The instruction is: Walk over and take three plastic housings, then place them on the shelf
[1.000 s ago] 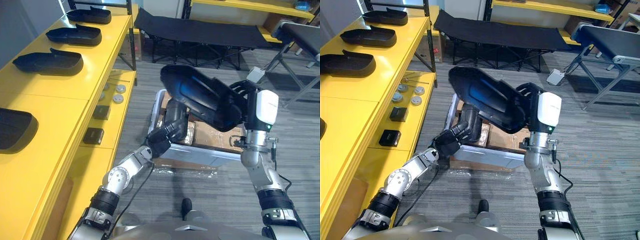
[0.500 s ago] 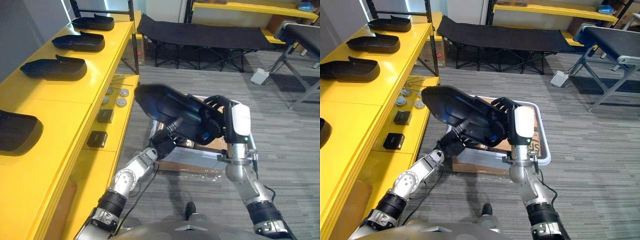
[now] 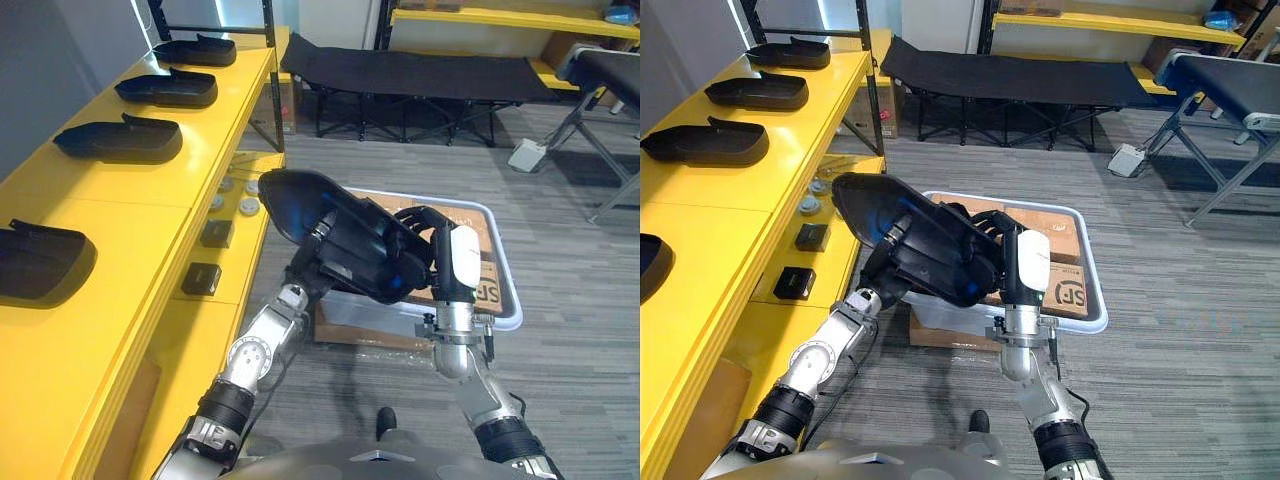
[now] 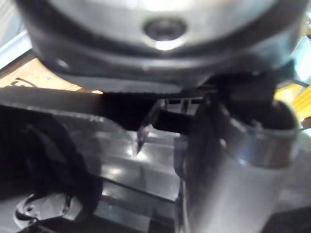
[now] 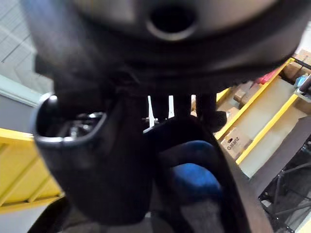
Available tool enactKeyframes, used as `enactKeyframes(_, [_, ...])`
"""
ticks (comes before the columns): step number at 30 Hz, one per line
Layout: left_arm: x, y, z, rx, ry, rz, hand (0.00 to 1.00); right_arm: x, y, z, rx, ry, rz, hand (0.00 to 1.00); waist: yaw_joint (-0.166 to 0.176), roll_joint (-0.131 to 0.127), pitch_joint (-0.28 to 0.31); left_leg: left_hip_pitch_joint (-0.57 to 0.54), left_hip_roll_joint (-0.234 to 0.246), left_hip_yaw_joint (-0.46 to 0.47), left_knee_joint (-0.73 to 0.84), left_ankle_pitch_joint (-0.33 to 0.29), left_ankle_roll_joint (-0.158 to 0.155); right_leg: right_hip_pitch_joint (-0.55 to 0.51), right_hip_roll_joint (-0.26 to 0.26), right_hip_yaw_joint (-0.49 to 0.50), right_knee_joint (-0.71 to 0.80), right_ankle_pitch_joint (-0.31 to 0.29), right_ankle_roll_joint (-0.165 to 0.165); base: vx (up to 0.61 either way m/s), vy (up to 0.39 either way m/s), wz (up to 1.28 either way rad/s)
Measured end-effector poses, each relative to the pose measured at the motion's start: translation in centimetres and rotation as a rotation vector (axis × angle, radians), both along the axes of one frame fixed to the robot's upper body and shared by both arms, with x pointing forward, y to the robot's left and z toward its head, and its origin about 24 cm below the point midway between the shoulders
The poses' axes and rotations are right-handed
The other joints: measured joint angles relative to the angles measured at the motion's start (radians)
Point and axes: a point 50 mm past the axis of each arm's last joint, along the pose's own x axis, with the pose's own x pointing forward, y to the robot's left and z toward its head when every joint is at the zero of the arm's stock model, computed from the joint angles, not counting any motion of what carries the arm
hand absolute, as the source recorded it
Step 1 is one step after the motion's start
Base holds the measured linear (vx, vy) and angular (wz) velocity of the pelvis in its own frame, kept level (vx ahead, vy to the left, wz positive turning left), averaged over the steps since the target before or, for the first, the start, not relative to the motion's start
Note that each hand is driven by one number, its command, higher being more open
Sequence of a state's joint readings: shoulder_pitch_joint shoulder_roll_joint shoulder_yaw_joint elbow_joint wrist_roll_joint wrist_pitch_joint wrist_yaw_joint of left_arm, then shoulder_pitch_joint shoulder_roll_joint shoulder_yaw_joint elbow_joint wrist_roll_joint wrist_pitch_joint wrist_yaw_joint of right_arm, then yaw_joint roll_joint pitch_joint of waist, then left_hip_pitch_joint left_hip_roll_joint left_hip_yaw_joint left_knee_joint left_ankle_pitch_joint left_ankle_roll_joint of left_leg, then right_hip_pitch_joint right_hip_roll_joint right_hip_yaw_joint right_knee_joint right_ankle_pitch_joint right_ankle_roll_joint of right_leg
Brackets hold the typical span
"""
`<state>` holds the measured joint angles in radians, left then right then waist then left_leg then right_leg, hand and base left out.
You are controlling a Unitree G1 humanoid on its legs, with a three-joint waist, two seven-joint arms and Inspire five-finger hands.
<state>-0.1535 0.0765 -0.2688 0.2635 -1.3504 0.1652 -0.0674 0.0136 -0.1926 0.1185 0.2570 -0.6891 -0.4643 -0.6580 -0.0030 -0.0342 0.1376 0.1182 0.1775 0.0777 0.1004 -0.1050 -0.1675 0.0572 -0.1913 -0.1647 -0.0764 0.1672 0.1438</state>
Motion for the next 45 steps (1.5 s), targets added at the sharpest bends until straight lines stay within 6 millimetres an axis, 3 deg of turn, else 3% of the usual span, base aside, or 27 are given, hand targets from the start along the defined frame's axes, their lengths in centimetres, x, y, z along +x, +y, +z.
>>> enactKeyframes(8, [0.1, 0.2, 0.2, 0.056, -0.039, 0.007, 0.0, -0.8, 1.3, 0.1, 0.069, -0.039, 0.015, 0.0, -0.001, -0.019, -0.018, -0.003, -0.003, -0.002, 0.001, 0.001, 0.001, -0.002, -0.003, -0.003, -0.001, 0.0, 0.001, 0.0, 0.003, 0.0])
enactKeyframes(9, [0.1, 0.2, 0.2, 0.057, -0.04, 0.008, 0.0, -0.9, 1.3, 0.1, 0.074, -0.038, 0.015, 1.0, -0.001, -0.022, -0.02, -0.005, -0.007, -0.005, 0.0, 0.002, 0.002, -0.002, -0.007, -0.005, -0.001, 0.001, 0.002, -0.03, 0.023, 0.04])
enactKeyframes(16, [0.3, 0.0, 1.3, 0.117, -0.14, 0.053, 0.0, -1.0, 1.5, 0.1, 0.09, -0.049, 0.009, 1.0, -0.002, -0.022, -0.021, -0.01, -0.017, -0.008, 0.0, 0.003, 0.005, -0.007, -0.018, -0.009, -0.001, 0.003, 0.004, -0.02, 0.017, 0.01])
enactKeyframes(21, [0.4, 0.8, 5.3, 0.248, -0.374, 0.136, 0.0, -1.1, 1.7, 2.1, 0.181, -0.117, 0.026, 1.0, -0.007, -0.018, -0.025, -0.022, -0.017, -0.009, 0.003, 0.003, 0.004, -0.021, -0.018, -0.012, -0.001, 0.003, 0.004, 0.0, 0.0, 0.0])
enactKeyframes(25, [-0.8, 3.0, 8.1, 0.515, -0.567, 0.307, 0.0, -0.9, 1.2, 3.1, 0.314, -0.113, 0.025, 1.0, -0.021, -0.001, -0.042, -0.02, -0.016, -0.01, 0.001, 0.003, 0.003, -0.02, -0.017, -0.017, -0.001, 0.003, 0.004, 0.0, 0.0, 0.0])
enactKeyframes(27, [-1.2, 4.8, 9.3, 0.652, -0.623, 0.449, 0.0, -0.6, 0.1, 3.0, 0.392, -0.05, 0.042, 1.0, -0.023, 0.005, -0.046, -0.02, -0.016, -0.012, 0.0, 0.003, 0.003, -0.018, -0.017, -0.022, -0.001, 0.003, 0.004, 0.0, 0.0, 0.0])
enactKeyframes(33, [-2.8, 9.1, 11.2, 1.052, -0.702, 0.76, 0.0, -1.2, -1.3, 3.3, 0.567, 0.122, 0.32, 1.0, -0.024, 0.016, -0.052, -0.021, -0.014, -0.012, 0.0, 0.002, 0.002, -0.017, -0.015, -0.024, -0.001, 0.001, 0.001, -0.01, 0.003, 0.0])
enactKeyframes(35, [-3.1, 9.8, 11.5, 1.13, -0.722, 0.809, 0.0, -1.2, -1.4, 3.7, 0.596, 0.146, 0.406, 1.0, -0.021, 0.015, -0.052, -0.021, -0.013, -0.012, 0.0, 0.002, 0.001, -0.018, -0.015, -0.024, -0.001, -0.004, -0.006, 0.0, 0.0, 0.0])
enactKeyframes(40, [-3.7, 9.6, 12.1, 1.219, -0.822, 0.766, 0.0, -1.2, -0.9, 3.9, 0.611, 0.201, 0.524, 1.0, -0.024, 0.015, -0.052, -0.023, -0.013, -0.009, 0.001, 0.001, 0.001, -0.022, -0.014, -0.024, -0.001, -0.005, -0.007, 0.0, 0.0, 0.0])
enactKeyframes(45, [-3.6, 8.2, 12.1, 1.294, -0.944, 0.608, 0.0, -1.2, -0.7, 3.7, 0.59, 0.252, 0.561, 1.0, -0.027, 0.018, -0.054, -0.023, -0.012, -0.002, 0.001, 0.001, 0.001, -0.028, -0.014, -0.022, -0.001, -0.002, -0.003, 0.0, 0.01, -0.02])
